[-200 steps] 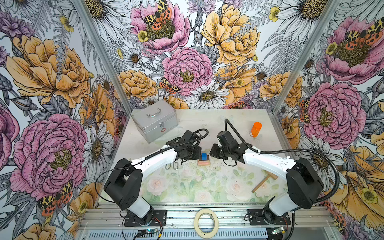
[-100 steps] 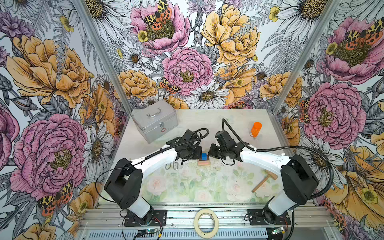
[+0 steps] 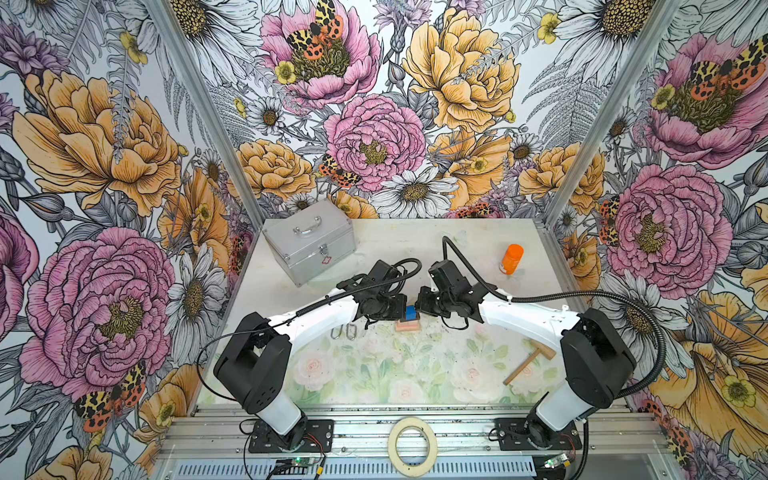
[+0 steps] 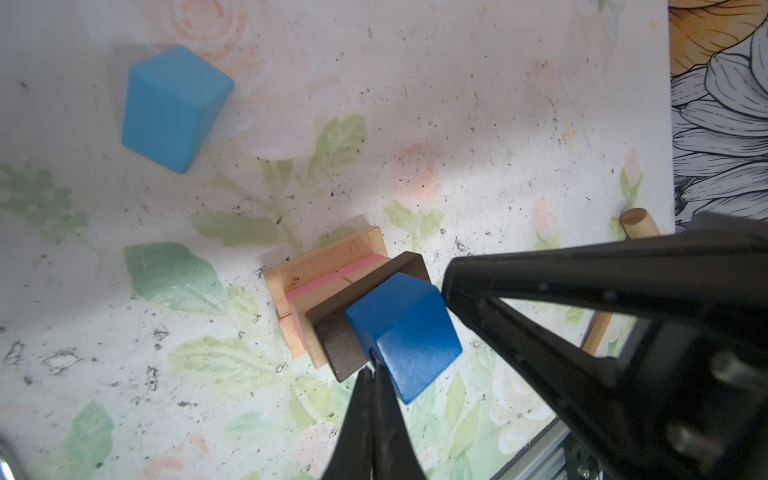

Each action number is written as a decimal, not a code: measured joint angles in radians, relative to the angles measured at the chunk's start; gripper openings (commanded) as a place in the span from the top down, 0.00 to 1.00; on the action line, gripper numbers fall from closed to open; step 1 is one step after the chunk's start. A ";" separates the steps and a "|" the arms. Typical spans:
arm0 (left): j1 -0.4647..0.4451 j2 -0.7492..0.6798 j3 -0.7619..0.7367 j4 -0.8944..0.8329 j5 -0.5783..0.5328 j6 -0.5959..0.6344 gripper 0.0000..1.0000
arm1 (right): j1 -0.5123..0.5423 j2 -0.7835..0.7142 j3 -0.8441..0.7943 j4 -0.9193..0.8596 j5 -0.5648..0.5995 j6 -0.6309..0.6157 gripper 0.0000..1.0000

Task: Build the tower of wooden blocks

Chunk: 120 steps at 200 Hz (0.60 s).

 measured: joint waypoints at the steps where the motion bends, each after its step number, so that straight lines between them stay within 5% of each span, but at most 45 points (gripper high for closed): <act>1: 0.000 0.000 0.000 0.000 0.000 0.000 0.99 | 0.000 0.000 0.000 0.000 0.000 0.000 1.00; 120: 0.012 -0.048 -0.008 -0.003 -0.008 -0.008 0.98 | -0.036 -0.016 -0.016 0.001 0.019 0.000 1.00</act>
